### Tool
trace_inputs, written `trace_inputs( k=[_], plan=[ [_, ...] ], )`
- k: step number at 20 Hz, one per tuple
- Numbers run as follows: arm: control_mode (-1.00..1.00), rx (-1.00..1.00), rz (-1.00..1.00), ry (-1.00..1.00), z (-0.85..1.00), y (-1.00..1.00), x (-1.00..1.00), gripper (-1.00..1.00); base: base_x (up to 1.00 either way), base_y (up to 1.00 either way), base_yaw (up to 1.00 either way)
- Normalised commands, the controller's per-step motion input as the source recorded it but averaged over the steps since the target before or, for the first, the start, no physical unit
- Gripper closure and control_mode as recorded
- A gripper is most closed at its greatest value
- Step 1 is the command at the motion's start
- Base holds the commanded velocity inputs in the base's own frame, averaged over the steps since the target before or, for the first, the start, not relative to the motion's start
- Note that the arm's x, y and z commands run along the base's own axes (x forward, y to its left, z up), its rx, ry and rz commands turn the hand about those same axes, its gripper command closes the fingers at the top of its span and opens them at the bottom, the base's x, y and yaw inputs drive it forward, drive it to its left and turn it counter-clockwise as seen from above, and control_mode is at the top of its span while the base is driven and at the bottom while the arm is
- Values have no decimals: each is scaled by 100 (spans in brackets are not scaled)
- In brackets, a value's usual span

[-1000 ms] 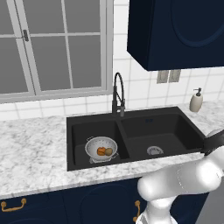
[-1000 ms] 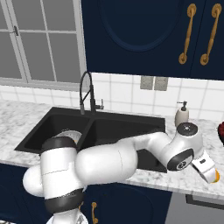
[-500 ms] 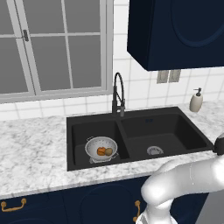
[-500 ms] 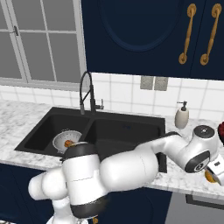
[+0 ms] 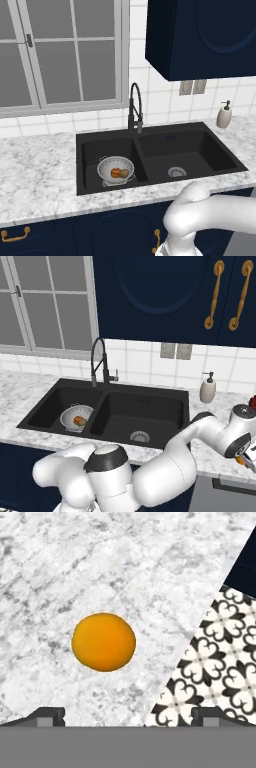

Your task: Put the colander in the sink, put the peach, kiwi, orange in the colander, and turn on the sink faucet and pour water over the colander.

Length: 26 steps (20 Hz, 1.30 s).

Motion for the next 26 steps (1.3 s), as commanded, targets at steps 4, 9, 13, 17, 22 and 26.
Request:
trace_inputs(
  k=[4, 9, 13, 17, 22, 26],
  plan=[
    [-100, 0, -3, 0, -22, -9, 17, -100, 0, 0, 0],
    [-100, 0, -4, 0, -12, -11, 27, -100, 0, 0, 0],
    [-100, 0, -3, 7, -8, -19, 22, -100, 0, 0, 0],
    [-100, 0, -3, 7, -15, -25, 18, -100, 0, 0, 0],
    [-100, 3, -1, 5, -16, -18, 8, -100, 0, 0, 0],
    [-100, 8, -3, 2, -20, -2, 0, -100, 0, 0, 0]
  ],
)
